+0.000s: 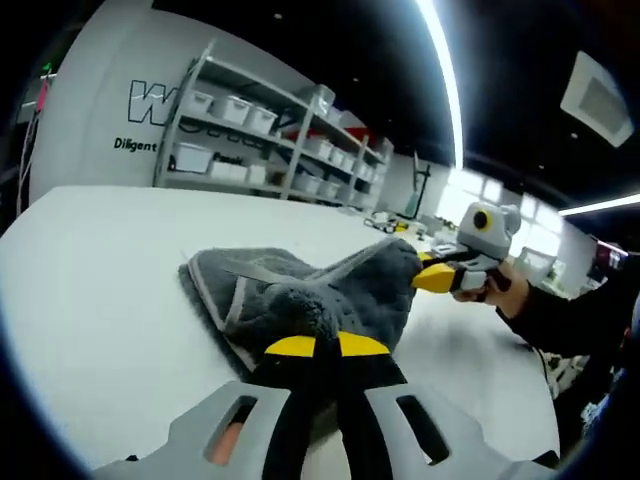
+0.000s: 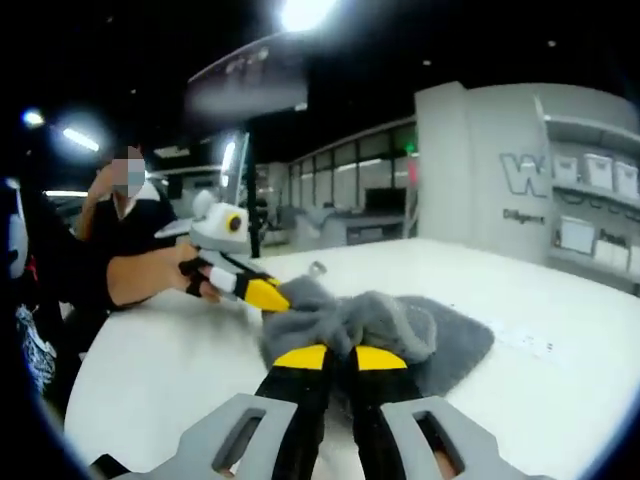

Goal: Open the folded towel by lifting each exposed corner and separating the folded layers until the towel lies flat within the target outline without major curled edges

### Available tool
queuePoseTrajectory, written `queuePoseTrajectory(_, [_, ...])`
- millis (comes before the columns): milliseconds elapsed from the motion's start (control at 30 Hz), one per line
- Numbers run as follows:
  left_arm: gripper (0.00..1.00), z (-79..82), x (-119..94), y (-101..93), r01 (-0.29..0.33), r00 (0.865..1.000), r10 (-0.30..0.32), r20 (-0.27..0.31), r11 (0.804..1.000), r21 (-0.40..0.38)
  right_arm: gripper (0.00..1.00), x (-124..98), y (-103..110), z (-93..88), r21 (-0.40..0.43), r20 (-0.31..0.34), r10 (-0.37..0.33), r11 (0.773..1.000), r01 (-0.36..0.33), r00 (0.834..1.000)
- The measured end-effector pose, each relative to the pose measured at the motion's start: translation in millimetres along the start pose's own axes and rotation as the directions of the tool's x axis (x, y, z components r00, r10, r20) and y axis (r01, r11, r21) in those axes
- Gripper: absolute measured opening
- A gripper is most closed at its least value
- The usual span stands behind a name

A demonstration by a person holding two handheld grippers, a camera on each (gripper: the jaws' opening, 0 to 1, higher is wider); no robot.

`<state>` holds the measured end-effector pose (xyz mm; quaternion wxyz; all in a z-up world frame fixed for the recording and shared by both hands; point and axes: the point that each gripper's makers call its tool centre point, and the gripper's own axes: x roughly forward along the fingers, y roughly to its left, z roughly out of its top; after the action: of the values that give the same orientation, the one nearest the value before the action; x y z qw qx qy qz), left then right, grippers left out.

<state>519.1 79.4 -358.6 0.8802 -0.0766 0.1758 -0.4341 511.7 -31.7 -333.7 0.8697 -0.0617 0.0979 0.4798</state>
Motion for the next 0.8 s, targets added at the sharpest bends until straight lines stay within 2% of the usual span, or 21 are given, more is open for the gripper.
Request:
queuePoseTrajectory(367, [0.03,-20.9,-10.7,-25.9,0.013,0.999,-0.012,-0.030,1.000,0.027,0.02,-13.5,29.4,-12.7,-0.101,-0.036,0.023,0.995,-0.026,0.999])
queuePoseTrajectory(567, [0.04,-36.7,-15.4,-34.3,0.010,0.997,-0.006,-0.077,0.998,0.055,0.04,-18.6,44.5,-24.7,-0.147,-0.065,0.026,0.988,-0.036,0.998])
queuePoseTrajectory(800, [0.09,-40.5,-22.8,-38.3,0.002,0.995,0.004,-0.097,0.998,0.064,0.07,-25.0,57.6,-31.3,-0.147,-0.080,0.028,0.988,-0.039,0.996])
